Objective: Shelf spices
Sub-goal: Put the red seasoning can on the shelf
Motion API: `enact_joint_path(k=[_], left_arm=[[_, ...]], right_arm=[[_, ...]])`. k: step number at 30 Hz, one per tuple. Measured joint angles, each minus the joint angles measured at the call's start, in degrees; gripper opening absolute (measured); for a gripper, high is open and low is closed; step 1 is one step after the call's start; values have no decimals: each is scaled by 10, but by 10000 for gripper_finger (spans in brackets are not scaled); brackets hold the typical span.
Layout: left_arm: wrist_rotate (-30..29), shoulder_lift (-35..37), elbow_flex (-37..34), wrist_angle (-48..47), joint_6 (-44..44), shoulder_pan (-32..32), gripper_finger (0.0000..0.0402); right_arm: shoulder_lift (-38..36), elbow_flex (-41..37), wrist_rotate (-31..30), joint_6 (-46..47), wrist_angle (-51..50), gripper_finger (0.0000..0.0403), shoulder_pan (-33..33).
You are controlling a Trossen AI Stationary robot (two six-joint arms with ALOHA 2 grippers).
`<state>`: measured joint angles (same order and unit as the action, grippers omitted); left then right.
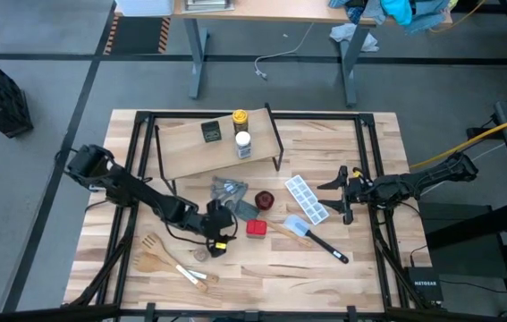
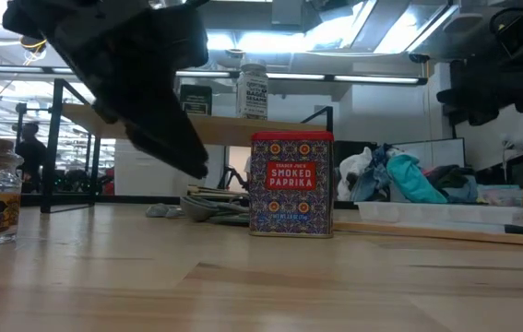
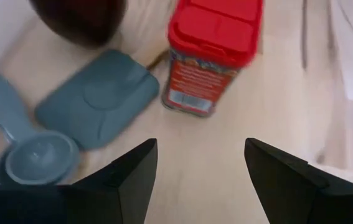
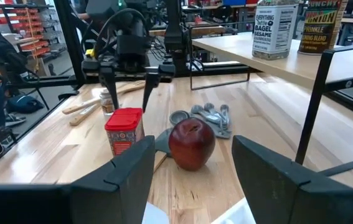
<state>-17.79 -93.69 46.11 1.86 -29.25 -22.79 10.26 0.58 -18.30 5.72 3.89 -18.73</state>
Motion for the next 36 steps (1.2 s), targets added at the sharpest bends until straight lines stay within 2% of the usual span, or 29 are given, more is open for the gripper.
enact_joint_path(k=[9,13,25,36], left_arm=[[-11,-47,0,100,84,8,235],[-11,-63,1,123,101,8,235],[-17,-106,1,229,147,30,235],[15,-112,0,277,185,40,235]], right_arm=[[1,0,2,14,-1,221,0],[1,0,15,18,-3,221,0],[19,0,-2,19,20,221,0],[58,0,-20,19,23,221,0]])
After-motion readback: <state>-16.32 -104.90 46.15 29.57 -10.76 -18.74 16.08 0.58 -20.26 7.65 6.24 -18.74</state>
